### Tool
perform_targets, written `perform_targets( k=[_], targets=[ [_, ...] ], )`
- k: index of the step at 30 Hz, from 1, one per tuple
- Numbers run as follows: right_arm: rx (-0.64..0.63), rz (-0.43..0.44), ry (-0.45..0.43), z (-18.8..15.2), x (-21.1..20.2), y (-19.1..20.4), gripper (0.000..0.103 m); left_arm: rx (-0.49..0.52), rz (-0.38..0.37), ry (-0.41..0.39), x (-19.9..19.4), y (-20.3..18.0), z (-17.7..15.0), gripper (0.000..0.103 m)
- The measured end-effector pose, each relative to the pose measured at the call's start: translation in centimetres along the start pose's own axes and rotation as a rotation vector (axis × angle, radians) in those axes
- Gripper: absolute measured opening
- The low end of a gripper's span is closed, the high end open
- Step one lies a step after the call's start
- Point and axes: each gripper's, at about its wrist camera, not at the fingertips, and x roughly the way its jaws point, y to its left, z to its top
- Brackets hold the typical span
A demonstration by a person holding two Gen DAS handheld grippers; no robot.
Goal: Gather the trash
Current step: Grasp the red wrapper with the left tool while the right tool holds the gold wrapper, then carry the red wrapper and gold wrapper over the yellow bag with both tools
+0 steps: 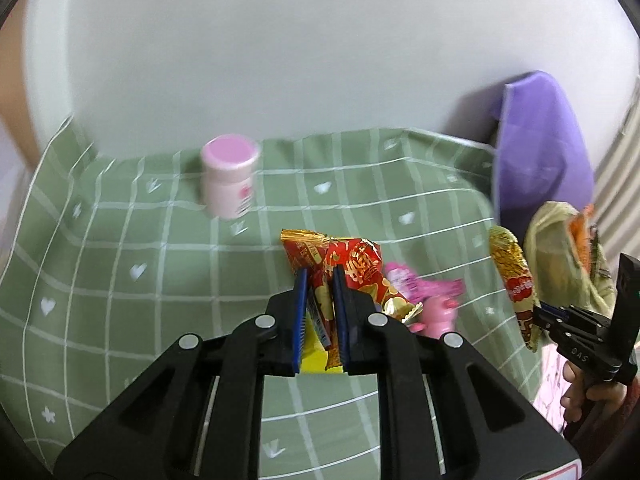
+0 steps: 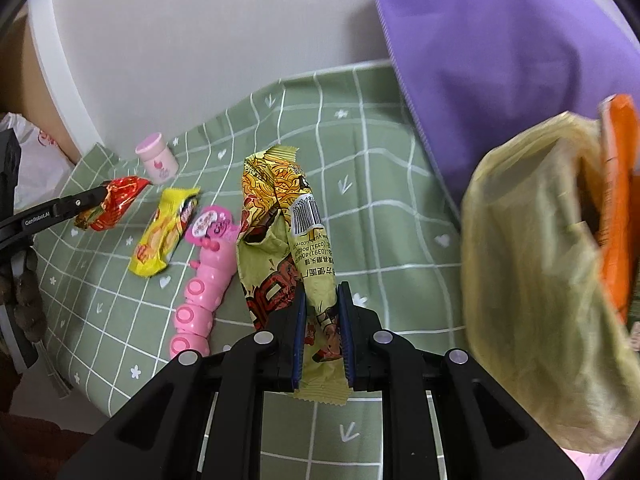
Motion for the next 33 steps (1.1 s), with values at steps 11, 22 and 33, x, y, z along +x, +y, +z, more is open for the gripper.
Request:
perform_targets(
  k=[11,22,33],
  targets=[
    [0.056,-0.141,-0.221,1.9,-9.8,-3.6,0.016,0.24,-0.245,-0.118,-1.5,-11.9,5.8,0.012],
    [0.269,-0.365,-0.33,-0.7,-18.0,-12.7,0.016,0.51,-0.455,-0.135,-1.1,-26.3,6.6,0.012],
    [0.339,-0.44,-0.326,-2.1,-19.6,-16.3,0.016,0.567,-0.532,-0.072,2.7,-31.5,6.6,0.012]
  ],
)
